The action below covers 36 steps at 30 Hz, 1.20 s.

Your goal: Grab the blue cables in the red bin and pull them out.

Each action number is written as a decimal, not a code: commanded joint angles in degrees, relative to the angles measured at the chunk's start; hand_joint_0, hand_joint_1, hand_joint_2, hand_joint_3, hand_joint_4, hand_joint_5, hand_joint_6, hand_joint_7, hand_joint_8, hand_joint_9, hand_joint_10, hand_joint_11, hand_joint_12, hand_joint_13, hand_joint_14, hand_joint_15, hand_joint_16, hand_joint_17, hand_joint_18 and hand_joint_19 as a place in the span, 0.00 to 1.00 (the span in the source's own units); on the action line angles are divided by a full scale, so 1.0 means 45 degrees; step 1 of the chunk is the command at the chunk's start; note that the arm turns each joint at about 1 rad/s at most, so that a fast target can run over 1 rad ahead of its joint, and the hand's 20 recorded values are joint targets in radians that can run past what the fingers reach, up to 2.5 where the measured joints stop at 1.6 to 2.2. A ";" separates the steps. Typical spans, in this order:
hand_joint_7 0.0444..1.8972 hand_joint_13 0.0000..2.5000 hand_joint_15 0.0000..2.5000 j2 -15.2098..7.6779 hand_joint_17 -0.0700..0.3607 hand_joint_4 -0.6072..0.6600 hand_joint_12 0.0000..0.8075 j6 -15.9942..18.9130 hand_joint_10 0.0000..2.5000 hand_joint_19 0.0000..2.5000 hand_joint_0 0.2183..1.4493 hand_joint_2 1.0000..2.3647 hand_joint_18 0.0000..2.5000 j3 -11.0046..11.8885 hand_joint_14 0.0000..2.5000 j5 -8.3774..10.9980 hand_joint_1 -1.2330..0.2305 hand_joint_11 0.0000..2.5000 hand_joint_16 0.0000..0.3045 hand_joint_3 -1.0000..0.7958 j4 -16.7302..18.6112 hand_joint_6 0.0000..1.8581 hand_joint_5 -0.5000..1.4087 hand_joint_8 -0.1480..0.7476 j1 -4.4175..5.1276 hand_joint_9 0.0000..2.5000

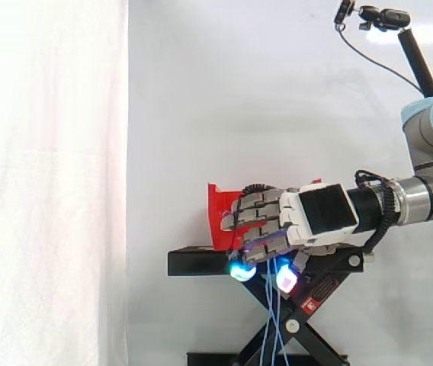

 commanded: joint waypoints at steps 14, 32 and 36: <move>0.42 0.20 0.09 0.0003 0.39 0.45 0.40 -0.0232 0.01 0.13 0.45 0.00 0.16 0.0702 0.00 -0.0008 0.15 0.24 0.15 0.00 -0.0759 0.00 0.76 0.42 0.0015 0.34; 0.42 0.20 0.09 0.0003 0.39 0.46 0.40 -0.0330 0.01 0.13 0.45 0.00 0.16 0.0702 0.00 -0.0184 0.15 0.24 0.15 0.00 -0.1208 0.00 0.76 0.42 -0.0141 0.34; 0.42 0.20 0.09 0.0003 0.39 0.46 0.40 -0.0350 0.01 0.13 0.45 0.00 0.16 0.0741 0.00 -0.0184 0.15 0.24 0.15 0.00 -0.1442 0.00 0.76 0.42 -0.0161 0.34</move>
